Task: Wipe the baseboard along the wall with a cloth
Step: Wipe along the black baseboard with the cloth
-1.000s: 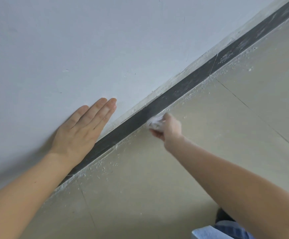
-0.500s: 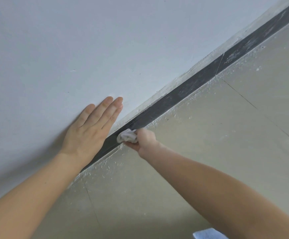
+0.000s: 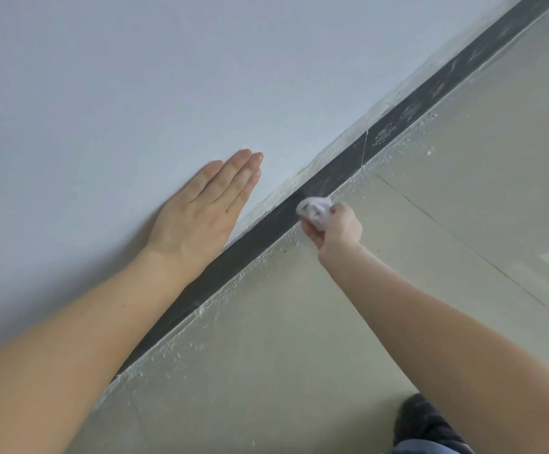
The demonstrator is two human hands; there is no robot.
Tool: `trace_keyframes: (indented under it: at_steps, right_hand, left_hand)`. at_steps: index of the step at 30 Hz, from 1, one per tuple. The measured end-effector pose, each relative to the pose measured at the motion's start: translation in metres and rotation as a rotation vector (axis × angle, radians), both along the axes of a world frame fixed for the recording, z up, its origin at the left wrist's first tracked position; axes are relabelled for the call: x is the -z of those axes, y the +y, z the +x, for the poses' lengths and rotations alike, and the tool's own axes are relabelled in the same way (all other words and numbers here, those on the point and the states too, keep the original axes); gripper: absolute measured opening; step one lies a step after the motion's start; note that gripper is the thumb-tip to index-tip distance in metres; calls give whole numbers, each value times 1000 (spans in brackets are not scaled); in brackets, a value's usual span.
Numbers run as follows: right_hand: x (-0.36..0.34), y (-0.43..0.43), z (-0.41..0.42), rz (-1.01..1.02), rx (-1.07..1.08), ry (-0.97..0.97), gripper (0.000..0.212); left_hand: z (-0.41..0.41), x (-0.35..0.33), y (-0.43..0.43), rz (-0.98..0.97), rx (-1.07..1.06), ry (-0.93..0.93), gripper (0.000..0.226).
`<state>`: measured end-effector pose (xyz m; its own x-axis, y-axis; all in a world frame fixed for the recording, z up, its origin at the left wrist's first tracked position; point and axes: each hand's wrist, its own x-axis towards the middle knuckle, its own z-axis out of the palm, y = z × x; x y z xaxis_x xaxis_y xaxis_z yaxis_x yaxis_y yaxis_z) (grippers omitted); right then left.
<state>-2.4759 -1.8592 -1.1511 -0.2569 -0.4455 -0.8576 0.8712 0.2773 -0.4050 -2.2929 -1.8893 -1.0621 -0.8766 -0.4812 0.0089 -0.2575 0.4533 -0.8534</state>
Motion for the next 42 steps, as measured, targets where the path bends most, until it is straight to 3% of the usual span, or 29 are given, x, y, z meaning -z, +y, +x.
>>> trace_keyframes:
  at_steps: [3, 6, 8, 14, 19, 22, 25, 27, 29, 32, 34, 37, 40, 42]
  right_hand:
    - [4, 9, 33, -43, -248, -57, 9]
    - [9, 13, 64, -53, -685, -146, 17]
    - [9, 10, 68, -80, -779, -175, 20]
    - [17, -26, 8, -53, -499, 40, 8]
    - [14, -42, -44, -43, -370, 165, 14]
    - [10, -35, -61, -61, -21, 163, 5]
    - [11, -24, -57, 39, 246, 175, 17]
    - [12, -13, -34, 64, 128, 162, 15]
    - [14, -2, 3, 12, -138, 110, 9]
    - [9, 9, 48, -38, -485, -79, 21]
    - [0, 4, 51, -75, -499, -136, 19]
    - [-10, -17, 17, -117, -356, -21, 14]
    - [-10, -33, -25, -138, -258, 100, 36]
    - [-13, -36, -45, -143, -168, 143, 36]
  left_hand:
    - [-4, 3, -3, -28, -8, -37, 57]
    - [-3, 4, -6, -23, -11, 1, 60]
    - [-4, 4, -6, -24, -14, 13, 62]
    - [-2, 7, -9, -30, -5, 13, 70]
    - [-2, 8, -11, -32, -20, 18, 77]
    - [-3, 7, -11, -24, -24, 18, 77]
    - [-3, 7, -11, -24, -21, 20, 77]
    - [-4, 7, -11, -14, -24, 19, 77]
    - [-4, 7, -11, -13, -24, 23, 77]
    - [-4, 8, -10, -29, -14, 4, 74]
    - [-3, 9, -10, -47, 0, -18, 69]
    - [-3, 10, -11, -32, 11, 3, 65]
    - [-3, 10, -11, -17, 11, 28, 71]
    - [-3, 10, -11, -10, 1, 39, 74]
